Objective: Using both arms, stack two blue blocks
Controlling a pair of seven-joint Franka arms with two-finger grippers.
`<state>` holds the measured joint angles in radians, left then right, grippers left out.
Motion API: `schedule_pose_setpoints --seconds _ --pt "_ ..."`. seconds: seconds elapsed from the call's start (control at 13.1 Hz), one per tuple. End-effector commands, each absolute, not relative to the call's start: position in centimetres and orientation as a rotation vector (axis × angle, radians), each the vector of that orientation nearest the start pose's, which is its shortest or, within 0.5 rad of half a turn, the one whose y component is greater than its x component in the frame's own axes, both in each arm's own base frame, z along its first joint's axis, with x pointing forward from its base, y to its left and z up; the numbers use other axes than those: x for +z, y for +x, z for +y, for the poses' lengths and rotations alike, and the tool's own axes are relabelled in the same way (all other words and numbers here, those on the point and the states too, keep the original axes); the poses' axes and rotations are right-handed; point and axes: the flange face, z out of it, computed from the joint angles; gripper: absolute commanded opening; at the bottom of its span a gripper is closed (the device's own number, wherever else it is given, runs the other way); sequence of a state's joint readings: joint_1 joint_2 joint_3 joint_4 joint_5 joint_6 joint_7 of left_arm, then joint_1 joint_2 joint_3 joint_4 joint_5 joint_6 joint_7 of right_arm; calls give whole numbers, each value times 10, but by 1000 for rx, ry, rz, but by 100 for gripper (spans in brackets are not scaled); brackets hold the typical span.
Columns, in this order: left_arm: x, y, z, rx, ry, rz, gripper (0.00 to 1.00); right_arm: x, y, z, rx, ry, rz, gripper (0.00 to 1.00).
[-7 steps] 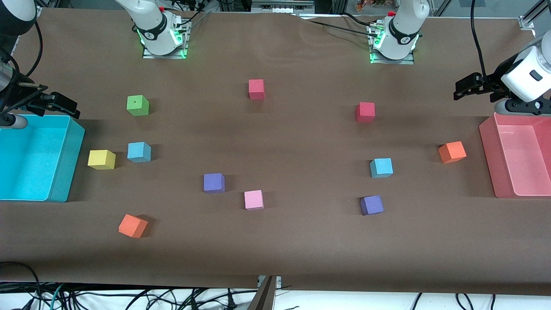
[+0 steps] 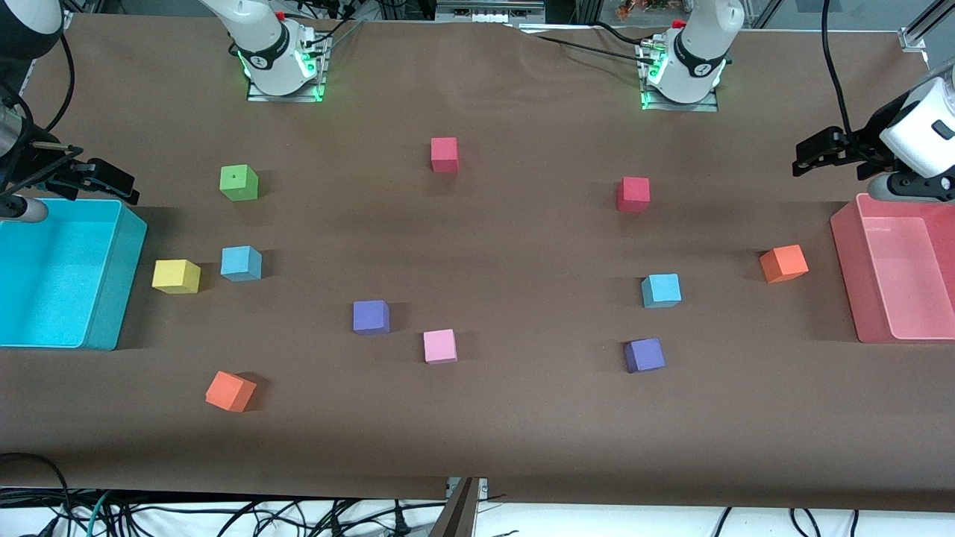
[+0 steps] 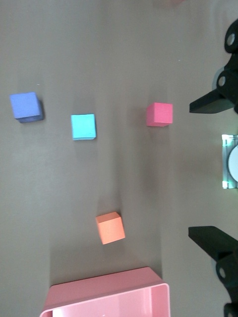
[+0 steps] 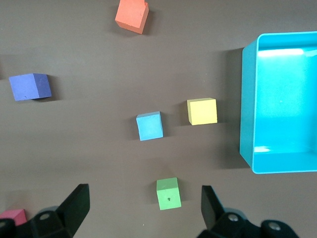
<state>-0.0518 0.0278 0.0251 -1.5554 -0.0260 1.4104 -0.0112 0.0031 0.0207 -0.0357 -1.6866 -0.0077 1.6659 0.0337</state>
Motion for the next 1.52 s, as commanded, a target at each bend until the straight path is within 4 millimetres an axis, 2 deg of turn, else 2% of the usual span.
schedule_pose_setpoints --seconds 0.0,0.3,0.68,0.84,1.14,1.29,1.45 --pt "612 547 -16 272 -3106 49 100 566 568 -16 92 -3142 104 99" --pt "613 550 -21 246 -3132 44 100 560 570 -13 108 -3136 92 99" --pt "612 551 -24 246 -3151 28 100 532 564 -17 192 -3131 100 99" --pt "612 553 -23 229 -3151 27 100 497 555 -17 291 -3125 99 99" --pt "610 551 -21 242 -3160 19 100 429 551 -17 227 -3135 91 99" --pt "610 545 -21 220 -3165 16 100 374 549 -15 171 -3140 76 99" --pt "604 539 -12 186 -3171 -13 100 321 543 -13 97 -3144 71 99"
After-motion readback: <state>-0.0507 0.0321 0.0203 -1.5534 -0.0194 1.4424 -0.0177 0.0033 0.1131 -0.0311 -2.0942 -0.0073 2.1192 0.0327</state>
